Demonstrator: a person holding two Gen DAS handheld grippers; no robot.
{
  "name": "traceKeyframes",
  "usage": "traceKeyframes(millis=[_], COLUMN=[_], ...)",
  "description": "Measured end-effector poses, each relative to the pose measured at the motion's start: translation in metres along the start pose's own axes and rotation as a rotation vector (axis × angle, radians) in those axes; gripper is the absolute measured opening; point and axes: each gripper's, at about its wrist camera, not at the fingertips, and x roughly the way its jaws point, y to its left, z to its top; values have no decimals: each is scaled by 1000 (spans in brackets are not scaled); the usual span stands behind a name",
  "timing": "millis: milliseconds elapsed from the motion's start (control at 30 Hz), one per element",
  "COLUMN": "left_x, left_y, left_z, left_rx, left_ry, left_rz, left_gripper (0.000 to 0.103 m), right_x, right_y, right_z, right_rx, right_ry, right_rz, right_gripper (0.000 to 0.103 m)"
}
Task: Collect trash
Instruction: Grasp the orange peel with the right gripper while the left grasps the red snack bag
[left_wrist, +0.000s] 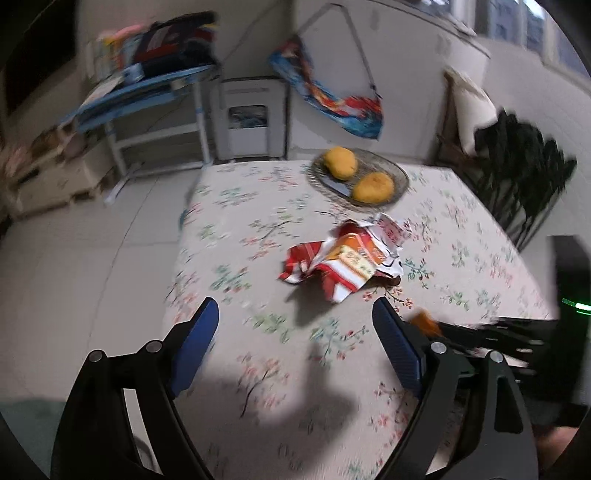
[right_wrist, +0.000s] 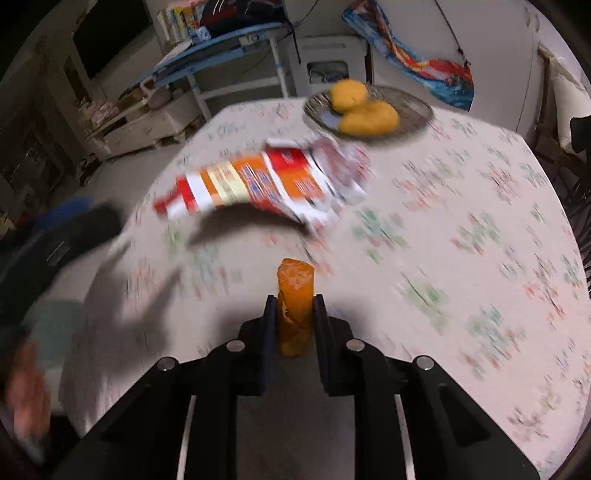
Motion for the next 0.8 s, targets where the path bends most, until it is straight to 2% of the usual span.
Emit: traceKeyframes(millis=[100,333,433,500,600,667,800], left_x=[14,33,42,47,53,56,57], left_y=[-22,-81,-96,-103,-109,-111,-109], left_z=[6,0,-6,-8,-8,-7,-5], left_rx=[122,476,574,604,622,618,590], left_ry=[-16,-109,-116,-119,-104,-93,-93], left_rz=[65,296,350,358,347,338,312], left_gripper=[82,81,78,74,55,32,21], right_x=[-12,-17,-16,-17,-18,-19,-20], right_y=[-19,-28,-32,-36,-34,-34,-34], right_z=[-11,-17,-18,-18,-19,-19,-21], right_rx=[42,79,115,135,133,133,147], right_ry=[39,39,40,39,38,38,37], right_rz=[28,94,135,156,159,161,175], right_gripper=[20,22,22,22,22,22,22])
